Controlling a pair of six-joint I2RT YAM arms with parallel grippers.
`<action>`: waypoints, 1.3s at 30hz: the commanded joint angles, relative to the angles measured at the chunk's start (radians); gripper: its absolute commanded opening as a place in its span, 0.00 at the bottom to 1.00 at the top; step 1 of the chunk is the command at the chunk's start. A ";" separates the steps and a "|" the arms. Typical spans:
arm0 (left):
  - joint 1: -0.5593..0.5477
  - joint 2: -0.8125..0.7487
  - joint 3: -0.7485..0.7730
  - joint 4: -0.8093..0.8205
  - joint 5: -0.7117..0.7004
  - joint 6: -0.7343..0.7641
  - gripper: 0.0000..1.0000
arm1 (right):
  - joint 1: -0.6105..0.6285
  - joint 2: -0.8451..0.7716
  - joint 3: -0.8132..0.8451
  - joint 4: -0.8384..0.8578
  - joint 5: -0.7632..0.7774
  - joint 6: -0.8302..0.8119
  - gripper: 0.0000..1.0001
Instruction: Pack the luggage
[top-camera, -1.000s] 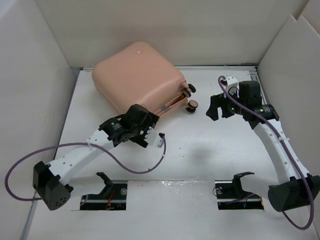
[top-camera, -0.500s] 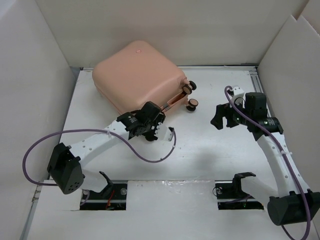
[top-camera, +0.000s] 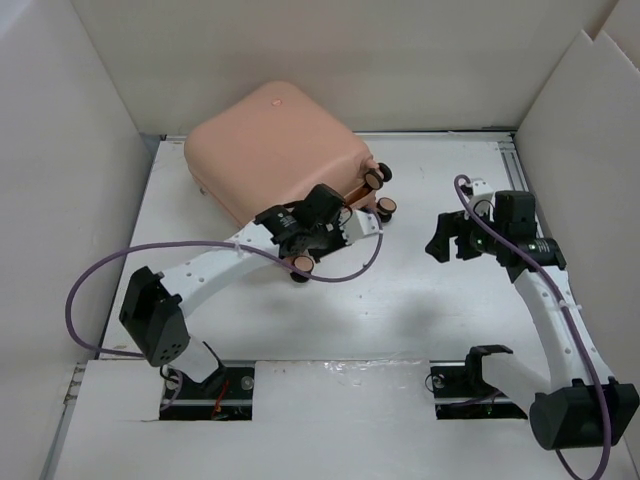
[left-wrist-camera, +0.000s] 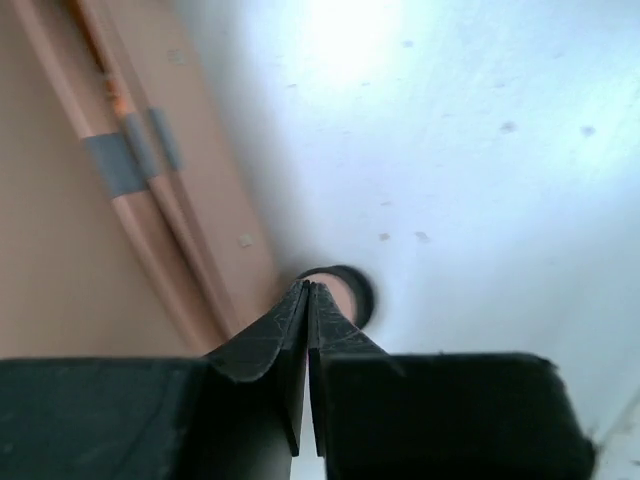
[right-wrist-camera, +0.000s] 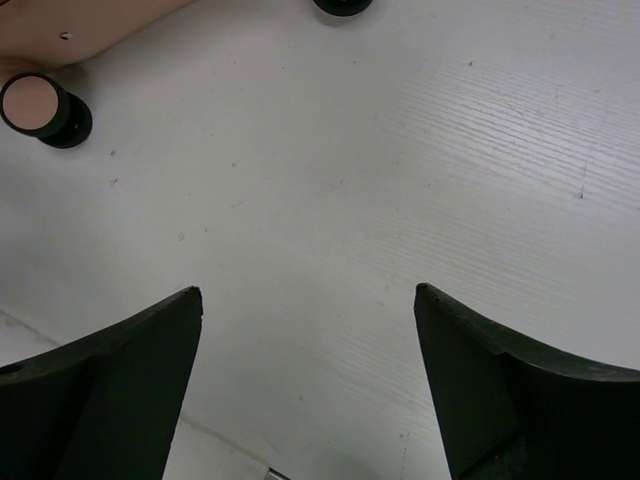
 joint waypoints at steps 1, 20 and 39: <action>-0.059 0.040 0.046 -0.018 0.070 -0.159 0.00 | -0.032 -0.011 0.048 -0.010 -0.035 -0.022 0.90; 0.720 -0.005 0.596 0.073 0.105 -0.493 0.93 | 0.270 0.657 0.678 0.111 0.145 -0.338 1.00; 1.093 0.767 0.983 0.154 0.541 -0.620 0.89 | 0.290 1.018 0.874 0.245 0.087 -0.357 0.72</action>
